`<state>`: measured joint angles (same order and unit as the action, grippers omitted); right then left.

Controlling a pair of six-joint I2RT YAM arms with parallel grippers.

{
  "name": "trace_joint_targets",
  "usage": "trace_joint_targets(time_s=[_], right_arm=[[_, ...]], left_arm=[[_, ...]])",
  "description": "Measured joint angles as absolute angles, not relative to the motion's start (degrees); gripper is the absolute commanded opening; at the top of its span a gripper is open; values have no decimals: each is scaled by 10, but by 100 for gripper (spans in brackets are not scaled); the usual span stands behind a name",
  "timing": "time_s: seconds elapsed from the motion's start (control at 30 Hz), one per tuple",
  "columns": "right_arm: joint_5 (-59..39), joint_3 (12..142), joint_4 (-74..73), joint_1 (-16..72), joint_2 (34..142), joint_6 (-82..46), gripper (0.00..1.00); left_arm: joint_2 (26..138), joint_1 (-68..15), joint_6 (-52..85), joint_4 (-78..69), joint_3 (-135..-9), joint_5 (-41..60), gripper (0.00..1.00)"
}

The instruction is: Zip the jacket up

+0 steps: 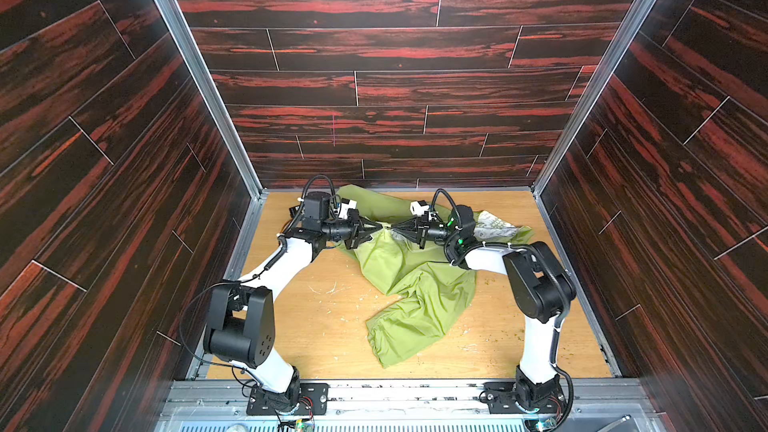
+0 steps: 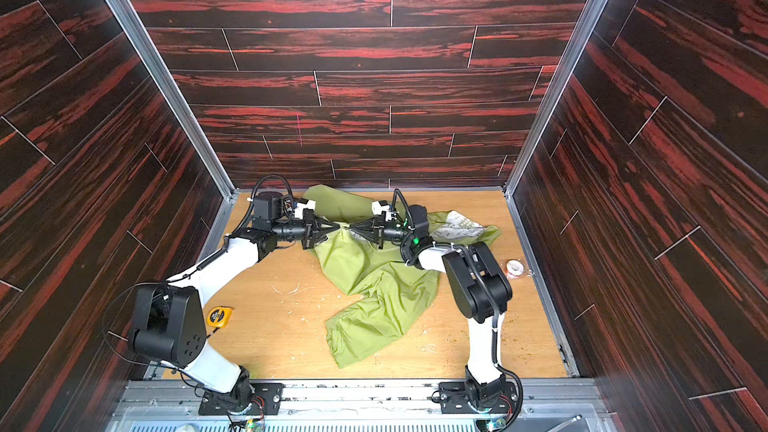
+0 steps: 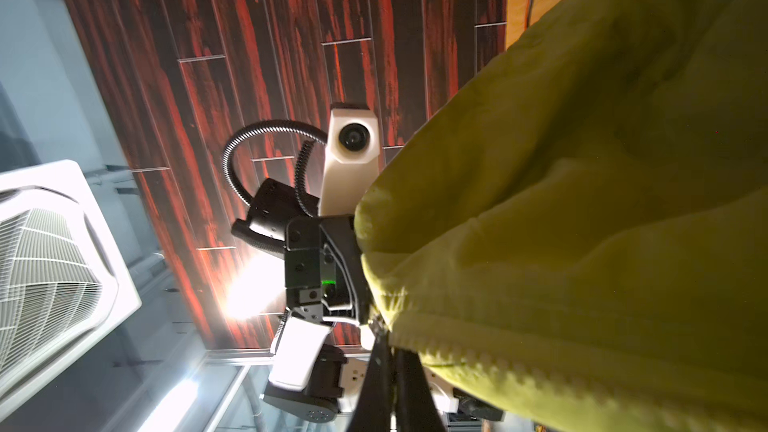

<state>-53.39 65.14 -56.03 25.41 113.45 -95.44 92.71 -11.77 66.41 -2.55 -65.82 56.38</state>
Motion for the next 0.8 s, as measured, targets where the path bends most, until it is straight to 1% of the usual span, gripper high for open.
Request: trace_joint_targets(time_s=[0.23,0.4,0.6,0.8], right_arm=[[-540,697,-324,249,1087,-785,0],[-541,725,-225,248,1086,-709,0],[-545,727,-202,244,1086,-703,0],[-544,728,-251,236,1089,-769,0]], left_arm=[[927,-119,662,-31,-653,559,0],[926,-118,660,-42,-642,551,0],[923,-112,671,-65,-618,545,0],[919,-71,696,-109,-613,526,0]])
